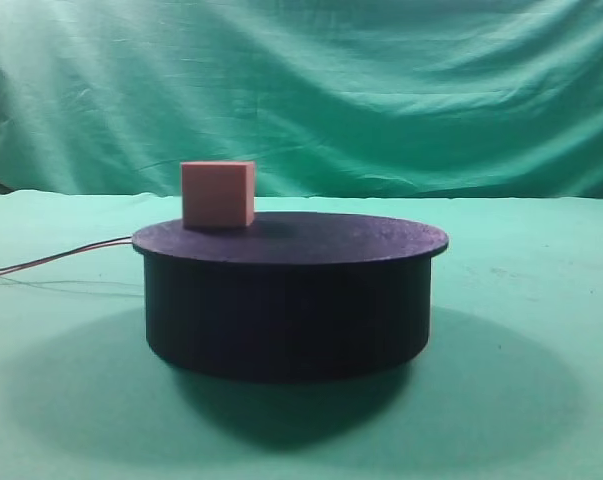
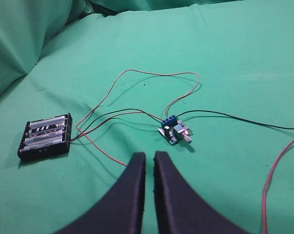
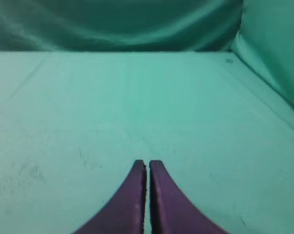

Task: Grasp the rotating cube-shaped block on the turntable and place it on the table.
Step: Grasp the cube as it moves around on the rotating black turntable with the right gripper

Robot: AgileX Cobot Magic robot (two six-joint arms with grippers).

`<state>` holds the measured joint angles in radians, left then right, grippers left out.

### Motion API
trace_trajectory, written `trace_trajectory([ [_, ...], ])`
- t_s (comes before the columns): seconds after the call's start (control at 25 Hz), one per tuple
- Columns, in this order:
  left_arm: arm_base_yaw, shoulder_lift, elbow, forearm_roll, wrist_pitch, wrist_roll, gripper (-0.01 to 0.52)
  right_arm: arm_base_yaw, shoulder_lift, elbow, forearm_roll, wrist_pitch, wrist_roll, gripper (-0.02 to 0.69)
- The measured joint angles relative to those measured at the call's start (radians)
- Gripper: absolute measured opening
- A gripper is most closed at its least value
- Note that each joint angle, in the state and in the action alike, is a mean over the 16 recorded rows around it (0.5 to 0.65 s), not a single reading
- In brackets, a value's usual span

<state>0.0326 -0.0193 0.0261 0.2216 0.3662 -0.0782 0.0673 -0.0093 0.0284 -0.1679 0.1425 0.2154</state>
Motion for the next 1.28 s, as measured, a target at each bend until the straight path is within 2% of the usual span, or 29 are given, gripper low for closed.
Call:
trace_trajectory([
  [0.16, 0.0, 0.0, 0.0, 0.0, 0.0, 0.0, 0.0, 0.0, 0.007, -0.016, -0.012, -0.103, 0.064, 0.0],
  [0.32, 0.0, 0.0, 0.0, 0.0, 0.0, 0.0, 0.0, 0.0, 0.042, -0.076, -0.006, -0.113, 0.129, 0.0],
  [0.48, 0.0, 0.0, 0.0, 0.0, 0.0, 0.0, 0.0, 0.0, 0.103, -0.158, 0.006, -0.016, 0.165, 0.0],
  [0.64, 0.0, 0.0, 0.0, 0.0, 0.0, 0.0, 0.0, 0.0, 0.178, -0.242, 0.034, 0.156, 0.15, 0.0],
  [0.88, 0.0, 0.0, 0.0, 0.0, 0.0, 0.0, 0.0, 0.005, 0.301, -0.336, 0.208, 0.39, -0.103, 0.0],
  [1.28, 0.0, 0.0, 0.0, 0.0, 0.0, 0.0, 0.0, 0.114, 0.604, -0.468, 0.587, 0.597, -0.584, 0.0],
])
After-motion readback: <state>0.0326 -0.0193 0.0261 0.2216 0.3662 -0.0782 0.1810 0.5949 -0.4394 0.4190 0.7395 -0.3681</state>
